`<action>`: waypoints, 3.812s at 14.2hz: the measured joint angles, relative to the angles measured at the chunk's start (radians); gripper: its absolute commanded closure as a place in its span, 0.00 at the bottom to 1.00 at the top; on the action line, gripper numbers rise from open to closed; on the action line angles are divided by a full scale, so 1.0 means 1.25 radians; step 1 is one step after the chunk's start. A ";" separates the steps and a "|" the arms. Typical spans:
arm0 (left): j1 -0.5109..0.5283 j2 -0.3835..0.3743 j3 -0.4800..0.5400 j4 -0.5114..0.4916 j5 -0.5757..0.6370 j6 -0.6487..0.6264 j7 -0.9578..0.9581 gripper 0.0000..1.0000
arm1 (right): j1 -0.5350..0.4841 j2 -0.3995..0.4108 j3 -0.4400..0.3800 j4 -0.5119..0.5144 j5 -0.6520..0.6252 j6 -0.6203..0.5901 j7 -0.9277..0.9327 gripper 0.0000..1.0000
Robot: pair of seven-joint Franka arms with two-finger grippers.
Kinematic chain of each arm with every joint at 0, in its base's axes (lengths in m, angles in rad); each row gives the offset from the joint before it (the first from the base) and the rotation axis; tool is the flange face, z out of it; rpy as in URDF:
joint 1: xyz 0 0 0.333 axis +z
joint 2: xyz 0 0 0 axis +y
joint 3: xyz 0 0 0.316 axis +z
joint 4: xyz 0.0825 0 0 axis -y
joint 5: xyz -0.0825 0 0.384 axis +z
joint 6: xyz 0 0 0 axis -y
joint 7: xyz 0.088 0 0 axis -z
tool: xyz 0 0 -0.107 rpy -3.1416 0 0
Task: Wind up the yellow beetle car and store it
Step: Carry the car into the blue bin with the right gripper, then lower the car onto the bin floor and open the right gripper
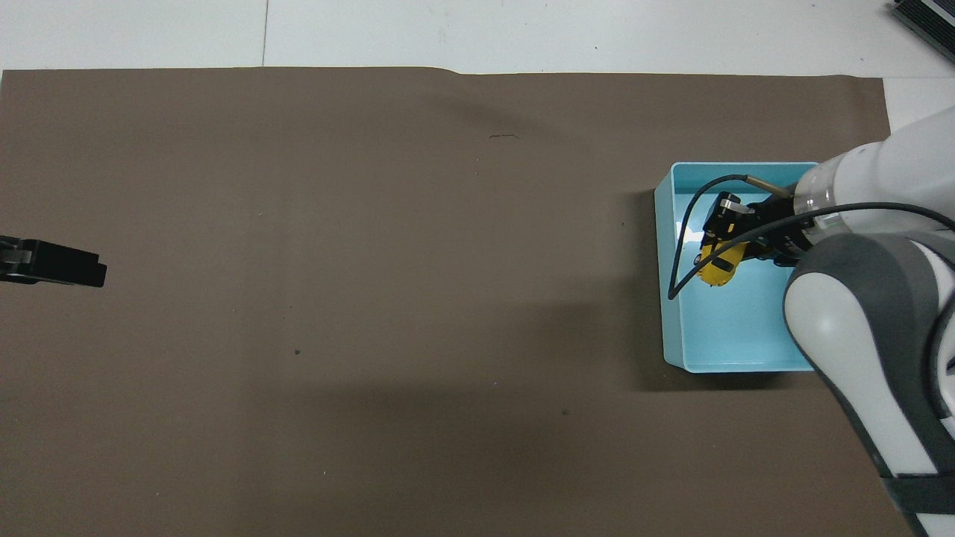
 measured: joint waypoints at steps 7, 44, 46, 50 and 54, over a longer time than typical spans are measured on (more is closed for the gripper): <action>0.000 0.000 0.000 0.000 0.000 0.000 0.000 0.00 | -0.065 0.000 -0.013 0.001 -0.058 -0.028 -0.221 1.00; 0.075 -0.001 -0.038 -0.002 0.000 -0.016 -0.001 0.00 | -0.095 0.097 -0.013 -0.359 -0.119 0.469 -0.372 0.00; 0.075 -0.001 -0.038 -0.002 0.000 -0.016 -0.001 0.00 | -0.095 0.093 -0.013 -0.355 -0.119 0.469 -0.384 0.00; 0.075 -0.001 -0.038 -0.002 0.000 -0.016 -0.001 0.00 | -0.092 0.072 -0.010 -0.317 -0.119 0.421 -0.387 0.00; 0.075 -0.001 -0.038 -0.002 0.000 -0.016 -0.001 0.00 | -0.090 0.055 -0.008 -0.216 -0.119 0.299 -0.387 0.00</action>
